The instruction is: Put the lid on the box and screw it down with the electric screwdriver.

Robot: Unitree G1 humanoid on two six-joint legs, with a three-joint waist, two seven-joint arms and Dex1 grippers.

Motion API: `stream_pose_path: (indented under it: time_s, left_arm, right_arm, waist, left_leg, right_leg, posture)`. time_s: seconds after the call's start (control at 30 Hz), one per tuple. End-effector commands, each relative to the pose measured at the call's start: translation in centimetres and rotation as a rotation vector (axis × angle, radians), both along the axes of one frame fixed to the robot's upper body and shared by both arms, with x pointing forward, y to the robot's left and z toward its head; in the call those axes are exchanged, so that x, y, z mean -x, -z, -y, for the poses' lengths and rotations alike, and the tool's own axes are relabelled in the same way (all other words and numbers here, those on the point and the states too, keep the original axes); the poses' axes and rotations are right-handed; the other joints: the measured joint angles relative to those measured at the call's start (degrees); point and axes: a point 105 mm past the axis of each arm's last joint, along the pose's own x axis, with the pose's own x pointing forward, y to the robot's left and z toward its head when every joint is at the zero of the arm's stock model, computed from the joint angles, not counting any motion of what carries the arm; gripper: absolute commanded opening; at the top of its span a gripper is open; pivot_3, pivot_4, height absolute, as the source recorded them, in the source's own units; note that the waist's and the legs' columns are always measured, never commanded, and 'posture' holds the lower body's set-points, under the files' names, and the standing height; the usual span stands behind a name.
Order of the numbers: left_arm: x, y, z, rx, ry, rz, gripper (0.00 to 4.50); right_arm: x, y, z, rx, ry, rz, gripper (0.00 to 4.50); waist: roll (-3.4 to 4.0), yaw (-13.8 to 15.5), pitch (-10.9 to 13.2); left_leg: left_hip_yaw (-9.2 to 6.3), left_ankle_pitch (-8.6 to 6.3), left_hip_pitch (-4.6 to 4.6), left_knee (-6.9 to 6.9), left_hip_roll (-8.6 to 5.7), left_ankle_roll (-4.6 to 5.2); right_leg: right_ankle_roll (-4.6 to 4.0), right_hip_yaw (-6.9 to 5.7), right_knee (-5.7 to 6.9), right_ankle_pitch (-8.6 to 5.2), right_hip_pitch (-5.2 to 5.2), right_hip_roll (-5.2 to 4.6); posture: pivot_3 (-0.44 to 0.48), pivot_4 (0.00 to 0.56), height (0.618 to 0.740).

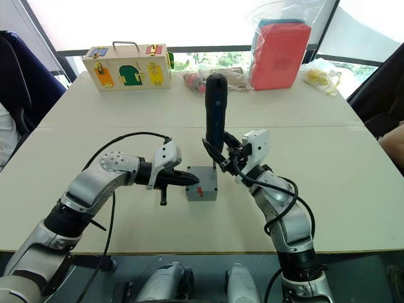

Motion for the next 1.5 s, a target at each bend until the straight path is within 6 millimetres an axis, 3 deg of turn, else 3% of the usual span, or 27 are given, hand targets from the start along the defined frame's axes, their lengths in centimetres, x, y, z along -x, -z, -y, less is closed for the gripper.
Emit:
stream_pose_path:
  time_s: [0.03, 0.43, 0.7, 0.87, 0.97, 1.07, 1.23, 1.37, 1.43, 1.5]
  left_arm:
    - [0.0, 0.6, -0.2, -0.013, -0.013, -0.01, 0.0]
    - [0.0, 0.6, 0.1, -0.01, -0.006, -0.009, 0.0]
    - [0.0, 1.0, 0.2, -0.012, 0.004, -0.015, 0.0]
    - [0.1, 1.7, 0.3, -0.006, 0.004, -0.034, 0.0]
    - [0.1, 2.6, 0.5, 0.015, -0.009, -0.056, 0.0]
    - [-0.1, 2.8, 0.7, 0.02, -0.018, -0.041, 0.0]
    - [-0.8, 2.0, 1.6, 0.043, -0.014, 0.006, 0.0]
    - [-1.5, -1.2, 1.8, 0.15, -0.016, 0.029, 0.0]
    - [-1.2, -3.0, 1.4, 0.148, 0.033, 0.075, 0.0]
    - [-0.5, -4.6, 0.8, 0.124, 0.099, 0.118, 0.0]
  right_arm:
    - [0.0, 4.7, 0.2, 0.056, 0.012, -0.173, 1.77]
    - [0.3, 4.8, 0.5, 0.058, 0.014, -0.168, 1.77]
    - [0.1, 3.8, 1.0, 0.053, 0.026, -0.137, 1.77]
    - [-0.5, -0.2, 1.8, 0.03, 0.066, -0.03, 1.77]
    - [-0.4, -5.7, 1.9, -0.043, 0.079, 0.082, 1.77]
    - [0.1, -9.7, 2.0, -0.103, 0.071, 0.124, 1.77]
    - [-0.6, -13.0, 2.7, -0.147, 0.087, 0.083, 1.77]
    - [-2.4, -13.2, 6.1, -0.22, 0.121, -0.172, 1.77]
    - [-3.0, -12.3, 8.8, -0.143, 0.183, -0.316, 1.77]
    - [-3.0, -10.0, 12.3, -0.047, 0.272, -0.529, 1.77]
  waist:
    - [-0.04, 0.0, -0.06]
    - [-0.23, 0.0, -0.7]
    - [-0.23, 0.0, -0.71]
    - [-0.2, 0.05, -0.69]
    - [-0.12, 0.16, -0.64]
    - [-0.02, 0.32, -0.56]
    - [0.04, -0.01, -0.53]
    - [0.05, 0.01, -0.48]
    - [0.09, 0.19, -0.42]
    - [0.14, 0.22, -0.35]
  left_leg:
    - [-0.01, -0.01, 0.0, 0.0, 0.0, -0.02]
    - [0.0, -0.05, 0.14, -0.49, -0.06, -0.08]
    - [0.01, -0.05, 0.14, -0.57, -0.06, -0.09]
    - [0.01, -0.05, 0.12, -0.61, -0.06, -0.09]
    - [0.01, -0.05, 0.04, -0.61, -0.07, -0.09]
    - [0.02, -0.02, -0.22, -0.6, -0.14, -0.12]
    - [0.04, -0.02, -0.28, -0.7, -0.15, -0.12]
    - [0.04, 0.0, -0.29, -0.73, -0.14, -0.12]
    - [0.04, 0.01, -0.56, -0.63, -0.15, -0.11]
    - [0.04, 0.02, -1.08, -0.5, -0.16, -0.11]
  right_leg:
    - [0.0, 0.0, -0.02, 0.0, 0.0, -0.02]
    - [-0.22, -0.02, -0.19, -0.1, -0.07, -0.27]
    - [-0.25, -0.02, -0.22, -0.12, -0.07, -0.3]
    - [-0.26, -0.02, -0.27, -0.12, -0.11, -0.33]
    - [-0.27, -0.02, -0.27, -0.11, -0.21, -0.35]
    - [-0.28, -0.02, -0.2, -0.09, -0.42, -0.43]
    - [-0.27, -0.02, -0.21, -0.09, -0.56, -0.43]
    - [-0.27, -0.01, -0.18, -0.09, -0.57, -0.43]
    - [-0.28, -0.05, -0.16, -0.08, -0.75, -0.47]
    - [-0.28, -0.09, -0.16, -0.05, -1.17, -0.49]
  posture:
    - [0.0, 0.15, 0.74]
    - [0.0, 0.15, 0.74]
    - [0.0, 0.15, 0.74]
    - [0.0, 0.15, 0.74]
    - [0.0, 0.15, 0.74]
    - [0.0, 0.15, 0.74]
    - [0.0, 0.15, 0.74]
    - [0.0, 0.15, 0.74]
    - [0.0, 0.15, 0.74]
    - [0.0, 0.15, 0.74]
